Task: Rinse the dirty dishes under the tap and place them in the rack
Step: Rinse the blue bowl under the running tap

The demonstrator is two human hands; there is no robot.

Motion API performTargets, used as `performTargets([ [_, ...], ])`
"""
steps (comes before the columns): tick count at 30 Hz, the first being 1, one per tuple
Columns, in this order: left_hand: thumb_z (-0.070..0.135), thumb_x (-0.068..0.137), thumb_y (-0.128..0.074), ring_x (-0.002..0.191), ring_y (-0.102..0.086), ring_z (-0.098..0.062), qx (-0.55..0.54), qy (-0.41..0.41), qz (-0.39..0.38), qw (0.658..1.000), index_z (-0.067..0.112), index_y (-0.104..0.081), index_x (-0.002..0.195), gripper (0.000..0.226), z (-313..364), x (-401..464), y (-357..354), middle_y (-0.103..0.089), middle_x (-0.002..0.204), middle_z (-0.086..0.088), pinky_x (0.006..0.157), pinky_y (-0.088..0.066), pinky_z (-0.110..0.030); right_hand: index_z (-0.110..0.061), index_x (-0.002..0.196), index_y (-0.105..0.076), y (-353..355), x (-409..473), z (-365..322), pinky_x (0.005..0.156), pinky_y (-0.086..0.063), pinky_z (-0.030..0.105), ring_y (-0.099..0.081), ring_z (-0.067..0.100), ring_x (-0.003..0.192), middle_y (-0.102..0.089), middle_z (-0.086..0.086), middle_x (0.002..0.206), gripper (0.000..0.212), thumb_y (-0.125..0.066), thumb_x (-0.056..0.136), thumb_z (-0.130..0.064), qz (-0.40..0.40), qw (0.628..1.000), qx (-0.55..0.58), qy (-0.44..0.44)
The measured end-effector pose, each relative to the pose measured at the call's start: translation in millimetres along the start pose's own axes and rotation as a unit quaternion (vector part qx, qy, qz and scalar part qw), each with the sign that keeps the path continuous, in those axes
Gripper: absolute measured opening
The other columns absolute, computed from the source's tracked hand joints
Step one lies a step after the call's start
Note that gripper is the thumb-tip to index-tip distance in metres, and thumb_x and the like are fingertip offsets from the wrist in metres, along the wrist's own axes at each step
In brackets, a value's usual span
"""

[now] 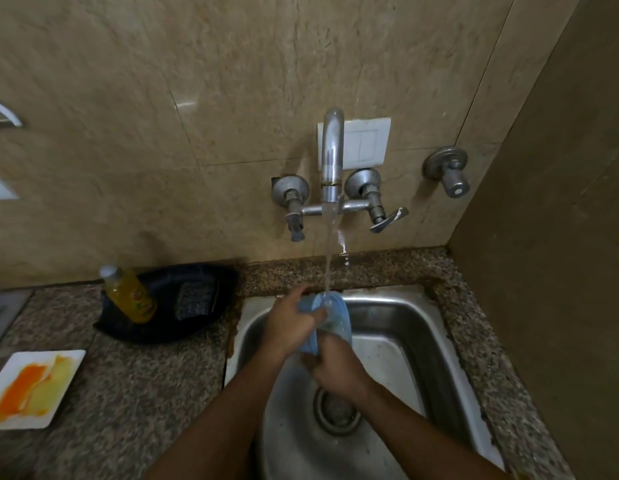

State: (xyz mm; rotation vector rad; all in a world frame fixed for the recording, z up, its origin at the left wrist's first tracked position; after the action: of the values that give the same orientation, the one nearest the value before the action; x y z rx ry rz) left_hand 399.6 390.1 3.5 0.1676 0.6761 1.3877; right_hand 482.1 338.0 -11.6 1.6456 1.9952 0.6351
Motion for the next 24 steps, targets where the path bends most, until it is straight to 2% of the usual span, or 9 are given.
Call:
performTargets([
  [2, 0.035, 0.087, -0.069, 0.112, -0.058, -0.014, -0.021, 0.015, -0.030, 0.999, 0.037, -0.044, 0.143, 0.062, -13, -16, -13, -0.059, 0.128, 0.005, 0.092, -0.050, -0.031, -0.001, 0.127, -0.057, -1, 1, 7, 0.095, -0.047, 0.030, -0.060, 0.030, 0.116, -0.063, 0.017, 0.124, 0.035, -0.060, 0.092, -0.004, 0.012, 0.996, 0.066, -0.055],
  [5, 0.025, 0.088, -0.064, 0.109, -0.059, -0.011, -0.021, -0.003, 0.055, 0.998, 0.035, -0.053, 0.138, 0.052, -22, -21, 6, -0.062, 0.119, 0.011, 0.094, -0.046, -0.026, -0.003, 0.132, -0.053, -26, -21, -16, 0.098, -0.044, 0.025, -0.057, 0.025, 0.120, -0.061, 0.014, 0.128, 0.041, -0.056, 0.091, -0.001, -0.029, 0.996, 0.086, -0.021],
  [7, 0.021, 0.082, -0.064, 0.104, -0.064, -0.015, -0.028, 0.019, 0.089, 0.995, 0.035, -0.063, 0.127, 0.047, -29, -14, 22, -0.070, 0.118, 0.008, 0.094, -0.052, -0.031, -0.016, 0.139, -0.046, -30, -33, -12, 0.106, -0.037, 0.020, -0.050, 0.013, 0.125, -0.054, 0.002, 0.136, 0.049, -0.054, 0.091, -0.010, -0.039, 0.997, -0.003, 0.064],
  [9, 0.018, 0.077, -0.064, 0.098, -0.065, -0.013, -0.013, 0.022, 0.059, 0.998, 0.037, -0.067, 0.121, 0.048, -27, -10, 19, -0.072, 0.113, 0.009, 0.089, -0.054, -0.030, -0.022, 0.130, -0.053, -22, -26, 12, 0.104, -0.036, 0.020, -0.053, 0.014, 0.120, -0.057, -0.001, 0.132, 0.033, -0.048, 0.097, -0.019, -0.022, 0.990, -0.107, 0.088],
  [13, 0.023, 0.068, -0.061, 0.093, -0.068, -0.013, -0.012, 0.005, 0.073, 0.997, 0.035, -0.071, 0.112, 0.047, -10, 0, 20, -0.074, 0.099, 0.010, 0.084, -0.056, -0.030, -0.023, 0.130, -0.053, -28, -12, 3, 0.103, -0.037, 0.019, -0.053, 0.010, 0.121, -0.057, -0.003, 0.129, 0.040, -0.052, 0.091, -0.014, -0.026, 0.992, -0.077, 0.092],
  [17, 0.020, 0.069, -0.066, 0.090, -0.069, -0.013, -0.034, 0.019, 0.050, 0.998, 0.033, -0.072, 0.112, 0.045, -10, 4, 19, -0.074, 0.097, 0.010, 0.080, -0.059, -0.032, -0.015, 0.124, -0.059, -9, -16, 13, 0.100, -0.046, 0.033, -0.059, 0.024, 0.111, -0.062, 0.007, 0.123, 0.041, -0.045, 0.087, -0.025, -0.012, 0.939, -0.259, 0.224],
  [18, 0.019, 0.072, -0.068, 0.090, -0.068, -0.012, -0.030, 0.015, 0.040, 0.999, 0.034, -0.071, 0.114, 0.045, -9, 5, 14, -0.074, 0.101, 0.009, 0.076, -0.058, -0.030, -0.014, 0.122, -0.061, -4, -11, 19, 0.101, -0.046, 0.035, -0.059, 0.026, 0.111, -0.063, 0.008, 0.122, 0.039, -0.045, 0.088, -0.026, -0.011, 0.937, -0.286, 0.198],
  [21, 0.021, 0.076, -0.071, 0.088, -0.066, -0.011, -0.016, 0.019, 0.053, 0.998, 0.032, -0.071, 0.116, 0.041, -6, 12, 13, -0.073, 0.103, 0.008, 0.071, -0.053, -0.024, -0.013, 0.128, -0.056, -22, -13, 14, 0.103, -0.043, 0.033, -0.057, 0.023, 0.116, -0.060, 0.007, 0.128, 0.039, -0.054, 0.089, -0.013, -0.045, 0.972, -0.198, 0.114],
  [24, 0.024, 0.069, -0.069, 0.084, -0.070, -0.013, 0.003, 0.036, 0.022, 0.999, 0.034, -0.073, 0.108, 0.041, -11, 12, 11, -0.075, 0.097, 0.006, 0.080, -0.059, -0.036, -0.019, 0.125, -0.060, -26, -24, 23, 0.102, -0.043, 0.033, -0.060, 0.021, 0.112, -0.063, 0.001, 0.125, 0.042, -0.062, 0.083, -0.021, -0.058, 0.948, -0.249, 0.192],
])
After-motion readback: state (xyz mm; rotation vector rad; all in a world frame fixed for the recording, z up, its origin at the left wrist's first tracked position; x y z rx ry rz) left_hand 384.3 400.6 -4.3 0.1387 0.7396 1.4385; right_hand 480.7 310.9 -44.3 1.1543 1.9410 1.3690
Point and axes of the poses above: each hand's wrist, its own x-axis towards the middle knuckle, its own y-axis out of the back of the hand, z = x × y, the point moved 10 cm from there along x, towards the middle knuckle
